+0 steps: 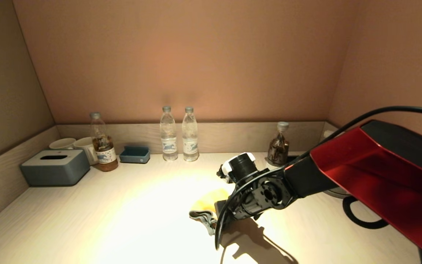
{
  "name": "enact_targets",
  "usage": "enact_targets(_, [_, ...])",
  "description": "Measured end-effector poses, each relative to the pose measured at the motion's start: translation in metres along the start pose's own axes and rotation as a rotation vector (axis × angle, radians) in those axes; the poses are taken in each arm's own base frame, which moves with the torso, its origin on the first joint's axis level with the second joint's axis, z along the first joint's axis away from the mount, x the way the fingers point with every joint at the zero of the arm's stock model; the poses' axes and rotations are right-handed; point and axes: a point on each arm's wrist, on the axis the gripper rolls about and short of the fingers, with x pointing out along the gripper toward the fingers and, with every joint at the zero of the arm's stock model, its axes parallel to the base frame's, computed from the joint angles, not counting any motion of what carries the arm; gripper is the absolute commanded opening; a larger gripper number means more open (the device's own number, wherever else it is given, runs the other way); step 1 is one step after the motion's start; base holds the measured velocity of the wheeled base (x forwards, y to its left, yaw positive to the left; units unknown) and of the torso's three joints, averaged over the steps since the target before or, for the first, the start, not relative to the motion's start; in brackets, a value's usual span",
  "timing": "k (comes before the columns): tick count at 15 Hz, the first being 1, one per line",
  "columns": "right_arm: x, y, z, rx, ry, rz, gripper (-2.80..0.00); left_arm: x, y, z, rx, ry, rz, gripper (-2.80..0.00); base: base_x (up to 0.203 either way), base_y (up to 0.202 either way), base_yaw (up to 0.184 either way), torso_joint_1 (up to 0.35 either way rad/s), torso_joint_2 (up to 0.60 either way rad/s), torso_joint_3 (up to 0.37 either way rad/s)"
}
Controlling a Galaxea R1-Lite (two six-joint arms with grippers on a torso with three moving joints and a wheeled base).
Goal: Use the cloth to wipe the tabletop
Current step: Sweep the stains on the table
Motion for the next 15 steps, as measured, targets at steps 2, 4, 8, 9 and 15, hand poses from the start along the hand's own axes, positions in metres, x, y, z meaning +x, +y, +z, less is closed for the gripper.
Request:
enact_targets(2, [-0.004, -0.003, -0.001, 0.007, -0.004, -0.004, -2.8, 0.0, 0.0, 0.0, 0.0, 0.001, 0.0, -2.8, 0.0, 0.0, 0.0, 0.0, 0.0, 0.0])
enact_targets(4, [-0.006, -0.004, -0.001, 0.009, -0.006, -0.005, -2.8, 0.0, 0.0, 0.0, 0.0, 0.0, 0.0, -2.8, 0.0, 0.0, 0.0, 0.0, 0.0, 0.0])
enact_targets(8, [-0.008, -0.002, -0.003, 0.002, -0.006, -0.001, -2.8, 0.0, 0.0, 0.0, 0.0, 0.0, 0.0, -2.8, 0.0, 0.0, 0.0, 0.0, 0.0, 0.0])
enact_targets(9, [-0.011, 0.003, -0.011, -0.011, 0.006, 0.008, -2.8, 0.0, 0.0, 0.0, 0.0, 0.0, 0.0, -2.8, 0.0, 0.0, 0.0, 0.0, 0.0, 0.0])
enact_targets(15, [-0.052, 0.061, -0.086, -0.173, 0.073, 0.13, -2.8, 0.0, 0.0, 0.0, 0.0, 0.0, 0.0, -2.8, 0.0, 0.0, 0.0, 0.0, 0.0, 0.0])
